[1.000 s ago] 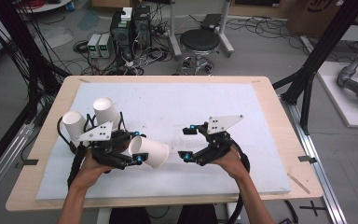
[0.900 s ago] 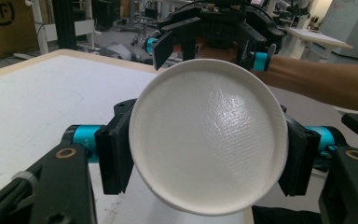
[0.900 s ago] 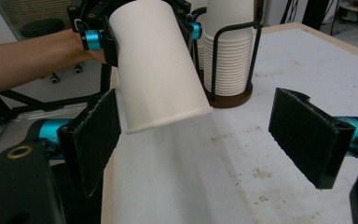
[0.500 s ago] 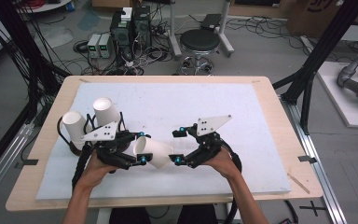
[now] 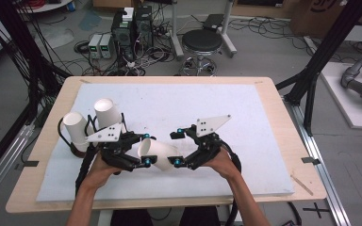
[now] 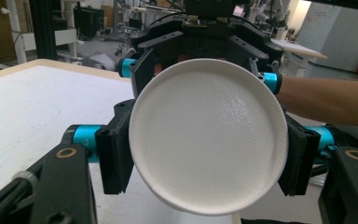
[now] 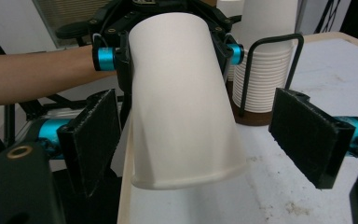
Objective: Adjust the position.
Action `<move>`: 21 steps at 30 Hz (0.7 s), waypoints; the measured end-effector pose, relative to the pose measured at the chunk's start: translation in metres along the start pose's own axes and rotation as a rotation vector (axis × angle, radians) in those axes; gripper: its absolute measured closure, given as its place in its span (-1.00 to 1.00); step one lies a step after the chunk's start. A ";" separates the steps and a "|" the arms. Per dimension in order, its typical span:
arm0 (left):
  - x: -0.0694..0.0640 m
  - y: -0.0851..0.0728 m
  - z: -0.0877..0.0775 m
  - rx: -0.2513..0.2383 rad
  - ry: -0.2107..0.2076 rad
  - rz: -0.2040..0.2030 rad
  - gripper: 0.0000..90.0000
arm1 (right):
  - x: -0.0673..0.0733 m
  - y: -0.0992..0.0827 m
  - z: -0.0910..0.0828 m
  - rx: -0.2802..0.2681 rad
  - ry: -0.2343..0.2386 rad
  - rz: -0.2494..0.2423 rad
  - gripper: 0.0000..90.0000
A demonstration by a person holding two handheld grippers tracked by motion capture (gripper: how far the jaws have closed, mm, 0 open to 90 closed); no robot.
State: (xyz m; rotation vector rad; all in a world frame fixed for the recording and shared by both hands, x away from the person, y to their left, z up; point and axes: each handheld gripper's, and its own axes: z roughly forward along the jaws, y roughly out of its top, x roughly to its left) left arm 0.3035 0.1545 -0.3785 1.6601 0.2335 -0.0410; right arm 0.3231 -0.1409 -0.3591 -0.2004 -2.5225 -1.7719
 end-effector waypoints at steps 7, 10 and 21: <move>-0.001 0.001 0.004 -0.013 -0.017 0.004 -0.26 | 0.001 0.001 0.005 -0.002 0.034 0.002 -0.62; -0.001 0.002 0.005 -0.025 -0.022 0.005 -0.25 | 0.002 0.002 0.010 0.006 0.047 -0.004 -0.62; -0.004 0.006 0.002 -0.050 -0.031 0.015 -0.25 | 0.003 0.001 0.018 0.019 0.069 -0.021 -0.62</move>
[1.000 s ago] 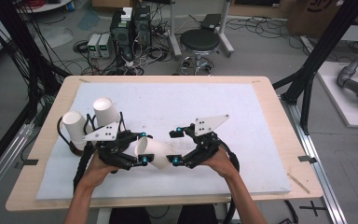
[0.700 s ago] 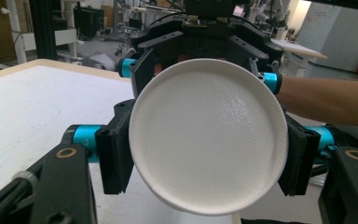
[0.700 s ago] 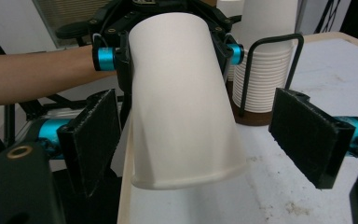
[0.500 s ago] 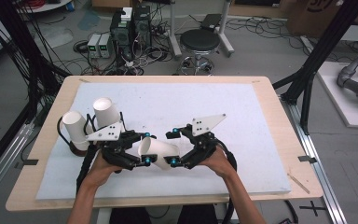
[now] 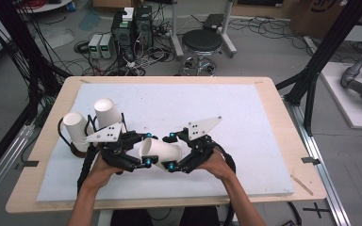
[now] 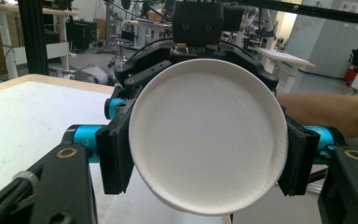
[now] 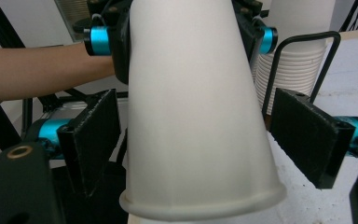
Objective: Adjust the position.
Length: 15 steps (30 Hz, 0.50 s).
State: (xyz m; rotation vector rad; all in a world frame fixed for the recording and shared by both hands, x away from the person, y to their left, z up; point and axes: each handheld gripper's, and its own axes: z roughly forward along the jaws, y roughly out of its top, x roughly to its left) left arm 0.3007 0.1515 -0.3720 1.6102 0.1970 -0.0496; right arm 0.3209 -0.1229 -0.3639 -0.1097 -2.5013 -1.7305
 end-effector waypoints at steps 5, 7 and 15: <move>-0.002 0.003 -0.002 -0.007 -0.006 0.008 -0.25 | 0.000 -0.001 0.003 0.015 0.008 0.006 -0.62; -0.002 0.003 -0.003 -0.011 -0.005 0.006 -0.25 | 0.000 -0.001 0.004 0.014 0.005 0.003 -0.62; -0.002 0.004 -0.003 -0.024 -0.011 0.005 -0.25 | 0.001 -0.001 0.006 0.030 0.018 0.007 -0.62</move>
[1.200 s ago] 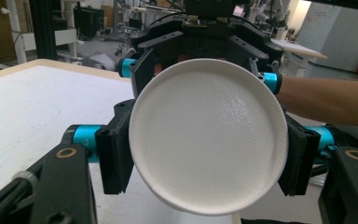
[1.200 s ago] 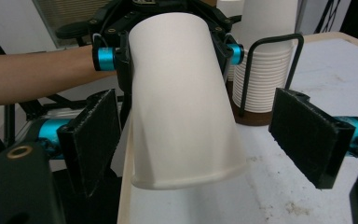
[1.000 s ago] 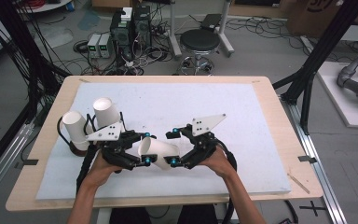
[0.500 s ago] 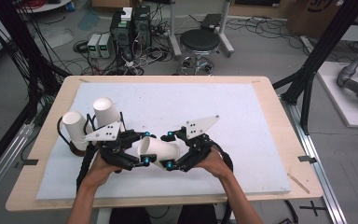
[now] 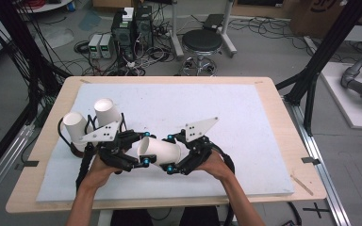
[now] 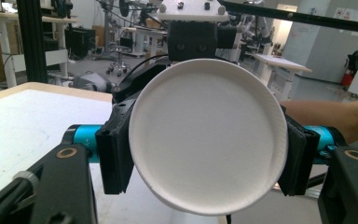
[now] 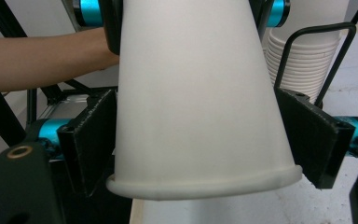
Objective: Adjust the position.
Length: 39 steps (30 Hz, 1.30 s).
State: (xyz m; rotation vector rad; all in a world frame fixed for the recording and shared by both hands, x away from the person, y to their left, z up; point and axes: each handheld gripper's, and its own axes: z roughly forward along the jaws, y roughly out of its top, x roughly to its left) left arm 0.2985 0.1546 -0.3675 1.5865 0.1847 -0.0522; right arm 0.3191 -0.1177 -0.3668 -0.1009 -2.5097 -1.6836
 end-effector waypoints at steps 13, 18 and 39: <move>0.000 0.000 0.000 0.005 -0.002 0.004 -0.24 | 0.001 0.000 -0.001 0.008 0.006 -0.012 -0.37; -0.001 0.000 0.000 0.001 0.006 0.006 -0.24 | 0.001 0.000 -0.002 0.004 0.006 -0.007 -0.34; -0.002 -0.001 -0.001 0.045 0.077 0.007 -0.96 | 0.000 0.000 -0.011 -0.009 -0.005 0.007 -0.33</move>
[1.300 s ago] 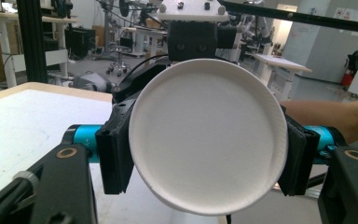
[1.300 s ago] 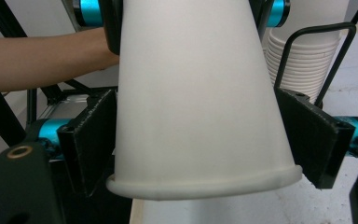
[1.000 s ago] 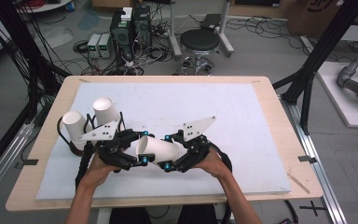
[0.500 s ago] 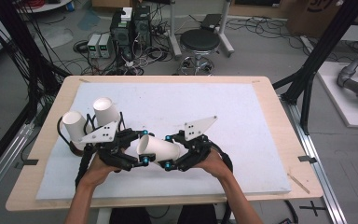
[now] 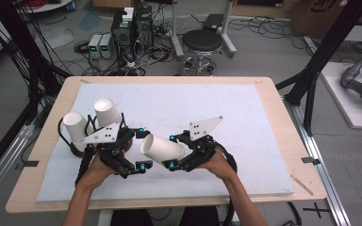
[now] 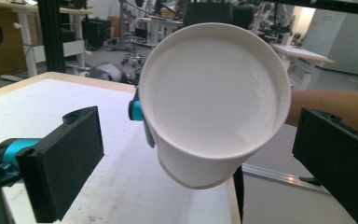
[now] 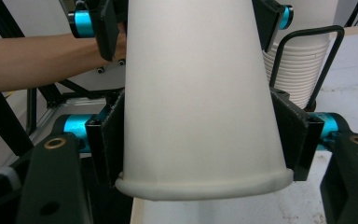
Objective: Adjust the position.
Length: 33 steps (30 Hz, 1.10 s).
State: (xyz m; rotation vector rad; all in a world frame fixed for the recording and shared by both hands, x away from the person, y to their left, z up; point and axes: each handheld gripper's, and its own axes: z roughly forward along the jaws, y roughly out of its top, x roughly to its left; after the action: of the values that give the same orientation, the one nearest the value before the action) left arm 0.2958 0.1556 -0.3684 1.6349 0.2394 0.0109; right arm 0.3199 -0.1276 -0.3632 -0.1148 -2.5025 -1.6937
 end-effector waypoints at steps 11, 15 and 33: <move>-0.001 0.005 -0.007 0.110 0.043 0.004 -0.96 | -0.001 0.000 -0.005 0.010 -0.006 0.003 -0.33; -0.002 0.008 -0.009 0.172 0.042 -0.006 -0.96 | -0.001 0.001 -0.007 0.028 -0.011 0.006 -0.33; 0.000 0.024 -0.007 0.441 0.077 0.042 -0.96 | -0.004 0.013 -0.012 0.204 -0.040 -0.030 -0.33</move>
State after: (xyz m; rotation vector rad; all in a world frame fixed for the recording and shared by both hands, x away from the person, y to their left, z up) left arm 0.2978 0.1613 -0.3438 2.0804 0.2804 0.0563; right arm 0.3260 -0.1341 -0.3477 -0.0935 -2.7015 -1.4488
